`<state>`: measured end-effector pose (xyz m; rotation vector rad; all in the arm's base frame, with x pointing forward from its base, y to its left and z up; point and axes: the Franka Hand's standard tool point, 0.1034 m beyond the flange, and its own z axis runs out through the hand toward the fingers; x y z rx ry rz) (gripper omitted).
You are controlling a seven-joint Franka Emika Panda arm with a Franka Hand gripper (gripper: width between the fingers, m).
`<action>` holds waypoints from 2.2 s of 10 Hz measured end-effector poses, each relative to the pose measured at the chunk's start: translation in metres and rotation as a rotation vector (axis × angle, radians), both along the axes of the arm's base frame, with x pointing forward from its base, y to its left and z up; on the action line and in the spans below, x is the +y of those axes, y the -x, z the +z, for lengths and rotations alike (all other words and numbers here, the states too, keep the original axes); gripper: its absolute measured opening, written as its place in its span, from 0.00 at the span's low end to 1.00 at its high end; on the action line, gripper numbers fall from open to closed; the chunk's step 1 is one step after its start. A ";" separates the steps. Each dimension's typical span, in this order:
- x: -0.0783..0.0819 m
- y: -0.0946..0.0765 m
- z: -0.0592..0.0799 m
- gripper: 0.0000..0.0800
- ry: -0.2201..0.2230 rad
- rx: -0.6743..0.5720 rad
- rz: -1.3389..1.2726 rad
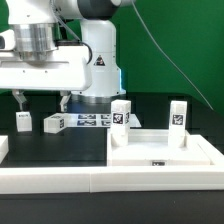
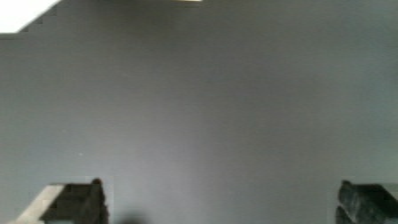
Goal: Assemble square table
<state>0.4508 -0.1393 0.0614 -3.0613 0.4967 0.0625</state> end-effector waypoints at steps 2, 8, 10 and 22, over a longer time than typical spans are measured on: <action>-0.001 0.001 0.000 0.81 0.000 0.001 -0.003; 0.001 0.043 -0.018 0.81 -0.037 0.071 -0.045; 0.006 0.044 -0.016 0.81 -0.119 0.219 0.018; 0.003 0.065 -0.044 0.81 -0.344 0.826 -0.031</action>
Offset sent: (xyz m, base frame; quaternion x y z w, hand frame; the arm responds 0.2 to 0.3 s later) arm -0.0512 0.0060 -0.0116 0.0173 -0.0118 0.0431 0.9989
